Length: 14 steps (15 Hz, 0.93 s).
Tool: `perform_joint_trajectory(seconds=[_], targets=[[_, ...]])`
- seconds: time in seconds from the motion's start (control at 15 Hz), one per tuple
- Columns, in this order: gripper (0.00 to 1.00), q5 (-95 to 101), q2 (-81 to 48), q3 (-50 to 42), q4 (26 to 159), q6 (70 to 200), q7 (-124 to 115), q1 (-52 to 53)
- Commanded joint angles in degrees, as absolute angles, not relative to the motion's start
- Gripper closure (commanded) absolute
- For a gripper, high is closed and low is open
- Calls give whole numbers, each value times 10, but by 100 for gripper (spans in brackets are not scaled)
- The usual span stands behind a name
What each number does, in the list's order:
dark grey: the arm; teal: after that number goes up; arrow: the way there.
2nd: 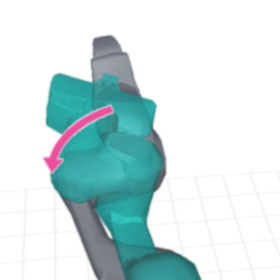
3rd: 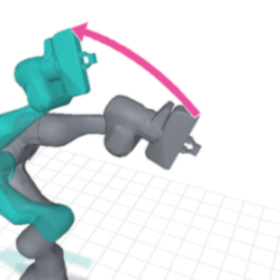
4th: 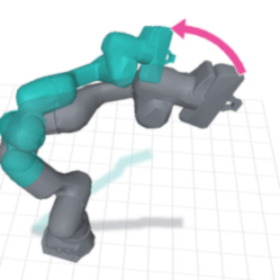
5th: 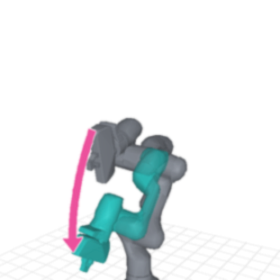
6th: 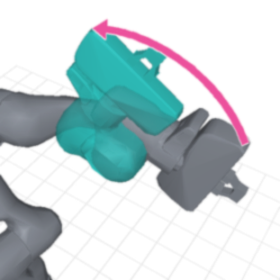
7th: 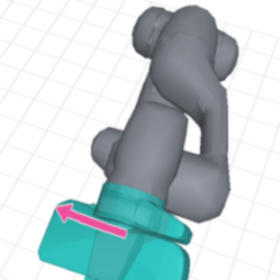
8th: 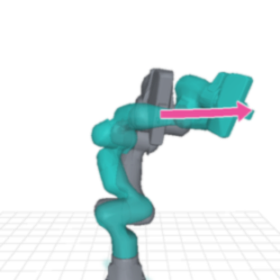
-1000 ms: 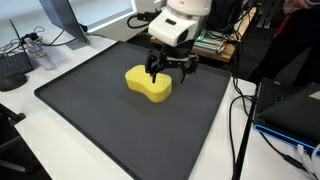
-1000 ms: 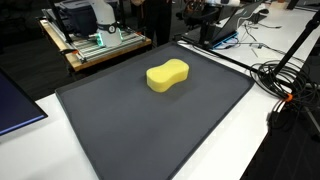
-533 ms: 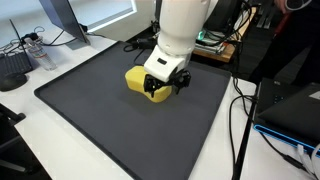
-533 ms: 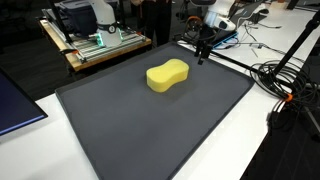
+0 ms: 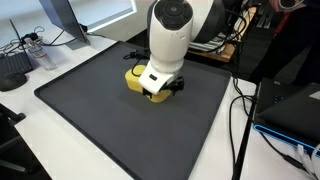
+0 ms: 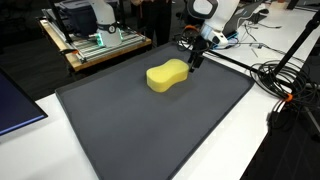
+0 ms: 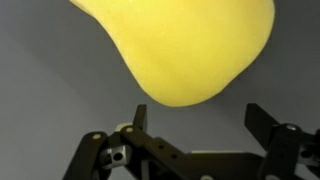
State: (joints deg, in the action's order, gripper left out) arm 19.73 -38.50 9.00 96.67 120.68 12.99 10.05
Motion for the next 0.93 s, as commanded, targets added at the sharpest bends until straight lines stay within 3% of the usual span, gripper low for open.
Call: perform_joint_trajectory(seconds=[0.0,0.67,0.73,0.87], targets=[[0,182,-398,79,940,1185,137,104],[0,180,-430,72,892,1097,133,107],[25,178,-435,73,886,1092,134,107],[32,175,-441,74,878,1085,135,107]])
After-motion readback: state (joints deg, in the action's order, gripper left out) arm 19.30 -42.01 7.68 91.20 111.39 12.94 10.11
